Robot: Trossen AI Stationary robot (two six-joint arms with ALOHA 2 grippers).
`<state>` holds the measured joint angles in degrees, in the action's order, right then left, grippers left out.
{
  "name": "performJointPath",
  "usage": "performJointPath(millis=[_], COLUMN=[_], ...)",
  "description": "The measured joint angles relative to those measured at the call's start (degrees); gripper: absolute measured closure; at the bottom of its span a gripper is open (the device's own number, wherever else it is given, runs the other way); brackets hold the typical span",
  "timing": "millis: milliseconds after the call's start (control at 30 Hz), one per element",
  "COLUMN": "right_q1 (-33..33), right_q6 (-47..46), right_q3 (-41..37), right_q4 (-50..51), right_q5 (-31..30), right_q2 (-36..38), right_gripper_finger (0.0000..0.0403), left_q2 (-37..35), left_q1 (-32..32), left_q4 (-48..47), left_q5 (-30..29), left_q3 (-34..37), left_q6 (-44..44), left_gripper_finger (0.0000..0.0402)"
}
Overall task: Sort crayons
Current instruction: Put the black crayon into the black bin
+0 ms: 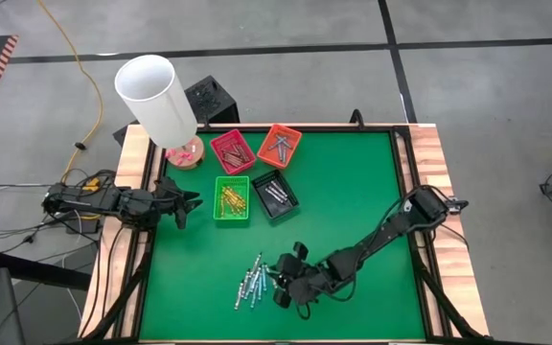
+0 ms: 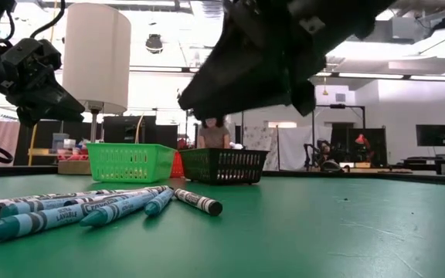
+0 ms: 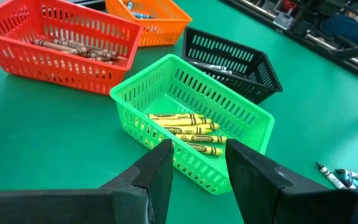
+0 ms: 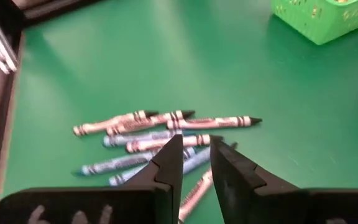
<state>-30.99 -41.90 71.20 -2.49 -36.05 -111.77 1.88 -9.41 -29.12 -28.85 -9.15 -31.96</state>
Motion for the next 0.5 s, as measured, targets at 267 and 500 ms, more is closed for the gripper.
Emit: performJointPath(millis=[267,500], right_q1=[-0.10,0.47], right_q6=[0.29,-0.17], right_q3=[0.42,0.42], right_q4=[6.72,6.85], right_q5=[-1.80,-3.39], right_q2=[0.00,0.00], right_gripper_finger=[0.0301,0.0301], left_q2=[-0.01,-0.01], left_q1=[0.01,0.00], left_q4=[0.04,0.07], left_q5=[0.00,-0.01], left_q3=[0.00,0.00], left_q6=[0.00,-0.01], left_gripper_finger=[0.0265,0.0265])
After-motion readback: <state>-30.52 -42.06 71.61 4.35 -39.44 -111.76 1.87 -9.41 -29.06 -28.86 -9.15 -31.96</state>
